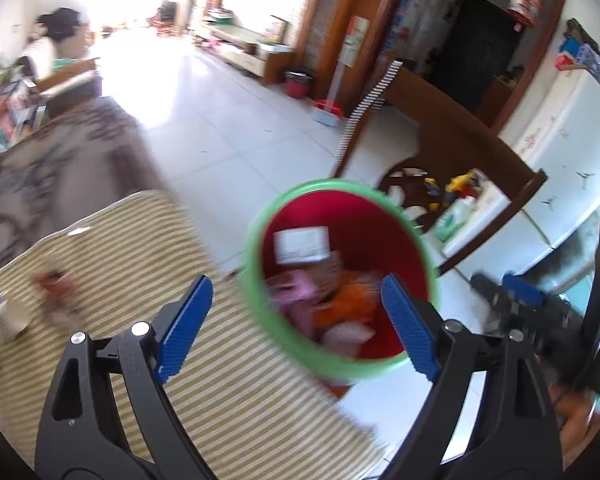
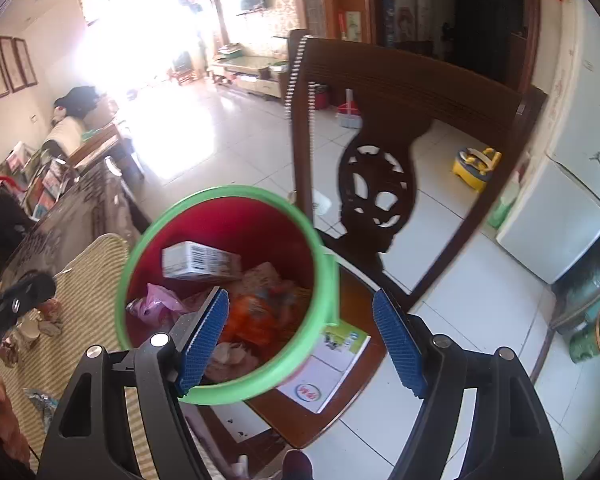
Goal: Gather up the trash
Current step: 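Open both tools to drop the carton and tissue into the bucket, then grasp the blue-and-white snack bag with the left tool while the right tool grasps the crumpled red wrapper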
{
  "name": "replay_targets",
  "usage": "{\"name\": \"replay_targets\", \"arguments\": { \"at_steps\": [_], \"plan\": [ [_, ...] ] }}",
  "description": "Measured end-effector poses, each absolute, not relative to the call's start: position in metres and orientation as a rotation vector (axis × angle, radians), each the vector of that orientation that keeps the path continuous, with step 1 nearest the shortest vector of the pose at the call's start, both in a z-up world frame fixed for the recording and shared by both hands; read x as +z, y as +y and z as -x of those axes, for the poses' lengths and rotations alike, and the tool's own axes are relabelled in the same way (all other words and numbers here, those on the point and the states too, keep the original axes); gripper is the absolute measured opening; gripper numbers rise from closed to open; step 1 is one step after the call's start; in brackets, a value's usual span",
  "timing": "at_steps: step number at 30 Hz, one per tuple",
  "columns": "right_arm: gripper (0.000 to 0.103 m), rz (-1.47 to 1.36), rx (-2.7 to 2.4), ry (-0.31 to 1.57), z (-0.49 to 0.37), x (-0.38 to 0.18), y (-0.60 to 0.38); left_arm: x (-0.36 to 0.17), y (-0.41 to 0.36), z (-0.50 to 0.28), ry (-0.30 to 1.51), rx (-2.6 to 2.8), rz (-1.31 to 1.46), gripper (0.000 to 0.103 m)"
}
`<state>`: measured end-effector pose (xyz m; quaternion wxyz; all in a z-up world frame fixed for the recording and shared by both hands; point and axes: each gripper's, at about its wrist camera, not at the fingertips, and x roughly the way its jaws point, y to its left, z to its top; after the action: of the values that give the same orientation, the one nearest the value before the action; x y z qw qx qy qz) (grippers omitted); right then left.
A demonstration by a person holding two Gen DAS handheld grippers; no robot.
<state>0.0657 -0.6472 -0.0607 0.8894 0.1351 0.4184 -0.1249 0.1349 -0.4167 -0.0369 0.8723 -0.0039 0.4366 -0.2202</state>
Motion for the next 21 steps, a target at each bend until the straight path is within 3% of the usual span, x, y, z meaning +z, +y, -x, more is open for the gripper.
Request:
{"name": "replay_targets", "arguments": {
  "at_steps": [11,16,17,21],
  "plan": [
    [0.073,-0.136,0.015,0.918,-0.120,-0.066,-0.531,-0.083,-0.234,-0.074,1.014,0.030,0.168,0.085],
    [0.073,-0.078,0.103,0.934,-0.125,-0.069,-0.484,-0.113,-0.211,-0.074,1.088,0.049,0.227,0.085],
    [0.073,-0.072,0.114,0.938,-0.125,-0.070,-0.477,-0.119,-0.212,-0.077,1.102,0.041,0.217,0.083],
    [0.073,-0.072,0.142,0.952,-0.121,-0.070,-0.452,-0.144,-0.213,-0.088,1.177,0.005,0.202,0.060]
  ]
}}
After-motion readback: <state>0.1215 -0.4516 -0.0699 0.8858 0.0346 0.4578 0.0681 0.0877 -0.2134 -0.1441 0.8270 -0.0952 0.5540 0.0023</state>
